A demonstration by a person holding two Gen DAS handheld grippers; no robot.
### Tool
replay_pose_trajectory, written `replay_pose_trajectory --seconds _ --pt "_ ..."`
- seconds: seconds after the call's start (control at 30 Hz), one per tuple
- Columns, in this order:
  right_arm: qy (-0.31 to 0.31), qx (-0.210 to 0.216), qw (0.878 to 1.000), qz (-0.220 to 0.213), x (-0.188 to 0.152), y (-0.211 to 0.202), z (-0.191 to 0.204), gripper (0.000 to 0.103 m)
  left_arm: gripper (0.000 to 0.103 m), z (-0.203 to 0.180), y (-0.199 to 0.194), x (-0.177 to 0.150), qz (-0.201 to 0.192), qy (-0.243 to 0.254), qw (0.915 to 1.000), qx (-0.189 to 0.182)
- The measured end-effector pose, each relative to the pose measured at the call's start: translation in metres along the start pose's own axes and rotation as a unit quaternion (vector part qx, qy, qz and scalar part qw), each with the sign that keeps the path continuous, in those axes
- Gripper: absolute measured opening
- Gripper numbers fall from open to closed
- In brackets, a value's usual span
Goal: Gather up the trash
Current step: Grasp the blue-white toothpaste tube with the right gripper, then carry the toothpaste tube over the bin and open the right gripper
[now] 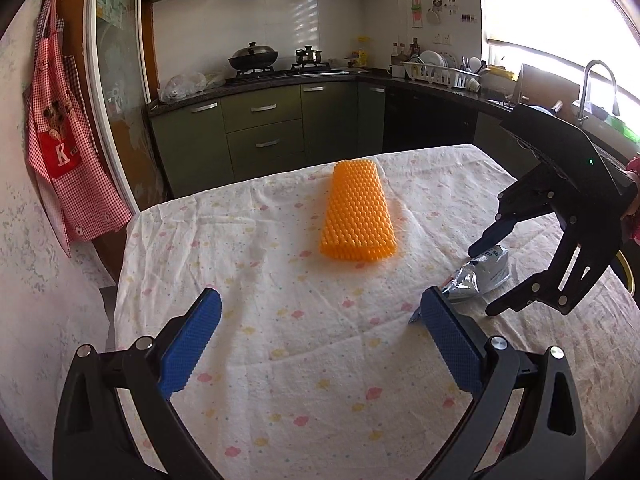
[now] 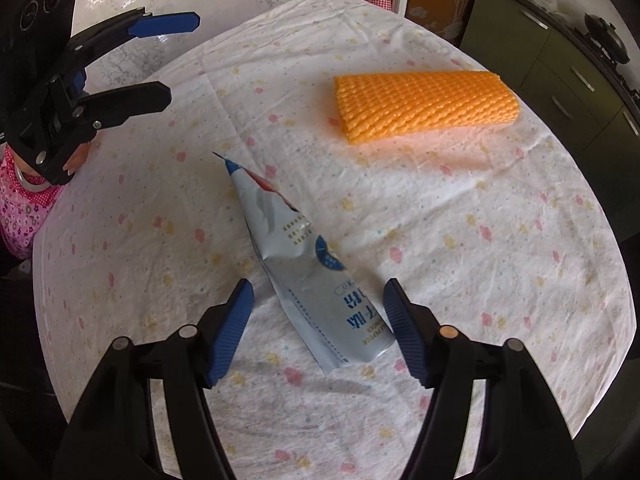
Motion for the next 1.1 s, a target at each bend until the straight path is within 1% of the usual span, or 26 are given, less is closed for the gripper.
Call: replay_pose_trajectory --seconds 0.03,0.07,0.1,0.13,0.2,0.23,0.27,0.37,0.43,0.5,0.6,0.67,0.73,0.83,0.87,0.97,1.03,1.1 --pt "0.006 -0.003 1.0 -0.002 -0.005 -0.004 0.001 0.051 0.098 0.0 0.0 0.0 0.0 0.0 1.0 0.001" --pt "0.013 -0.002 1.0 -0.004 -0.007 -0.006 0.003 0.045 0.098 0.0 0.0 0.0 -0.001 -0.001 1.0 0.002" --pt "0.019 0.0 1.0 -0.005 -0.01 -0.009 0.006 0.042 0.098 0.0 0.0 0.0 -0.002 -0.001 1.0 0.002" --pt "0.021 0.001 1.0 -0.007 -0.014 -0.011 0.008 0.036 0.098 0.0 0.0 0.0 -0.002 -0.002 1.0 0.002" --pt "0.029 -0.011 0.999 -0.007 -0.02 -0.013 0.014 0.03 0.098 0.001 -0.001 0.0 -0.003 -0.002 1.0 0.003" --pt "0.035 -0.02 0.999 -0.006 -0.023 -0.015 0.016 0.022 0.098 0.001 -0.001 0.0 -0.003 -0.002 1.0 0.003" --pt "0.041 -0.024 0.999 -0.005 -0.028 -0.017 0.019 0.017 0.098 0.001 -0.001 0.0 -0.004 -0.002 1.0 0.003" --pt "0.071 -0.025 0.997 -0.014 -0.043 -0.027 0.027 0.015 0.098 0.0 -0.001 0.0 -0.003 0.0 1.0 0.005" --pt "0.101 -0.02 0.994 -0.031 -0.057 -0.038 0.03 0.015 0.098 0.0 -0.001 0.0 -0.003 0.001 1.0 0.006" --pt "0.138 -0.015 0.989 -0.054 -0.074 -0.054 0.03 0.015 0.098 -0.002 -0.002 0.0 -0.004 0.003 1.0 0.004" --pt "0.193 -0.033 0.977 -0.087 -0.105 -0.085 0.028 0.015 0.098 -0.003 -0.002 -0.001 -0.005 0.004 1.0 0.002" --pt "0.245 -0.058 0.962 -0.102 -0.138 -0.109 0.022 0.015 0.098 -0.005 -0.003 -0.001 -0.005 0.006 1.0 0.002" --pt "0.301 -0.094 0.943 -0.107 -0.179 -0.131 0.013 0.015 0.098 -0.006 -0.004 -0.001 -0.006 0.008 1.0 0.0" --pt "0.39 -0.147 0.904 -0.092 -0.253 -0.16 0.003 0.016 0.098 -0.008 -0.005 -0.001 -0.007 0.011 0.9999 -0.001" --pt "0.418 -0.165 0.889 -0.086 -0.279 -0.166 0.0 0.016 0.098 -0.009 -0.004 -0.002 -0.007 0.012 0.9999 -0.001" --pt "0.491 -0.198 0.846 -0.07 -0.346 -0.18 -0.005 0.016 0.098 -0.01 -0.003 -0.002 -0.004 0.013 0.9999 -0.002" --pt "0.527 -0.216 0.82 -0.059 -0.379 -0.183 -0.005 0.016 0.098 -0.011 -0.002 -0.003 -0.002 0.014 0.9999 -0.002" --pt "0.554 -0.223 0.801 -0.051 -0.405 -0.181 -0.007 0.016 0.098 -0.012 -0.001 -0.004 0.0 0.015 0.9999 -0.003"
Point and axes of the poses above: each gripper's, at about its wrist camera, not at the fingertips, and y roughly the way its jaws point, z to its left, x to its top, the point moved 5 cm from there along y, roughly the way its jaws point, and after that the axes turned 6 degrees about -y, right-handed, at the moved point
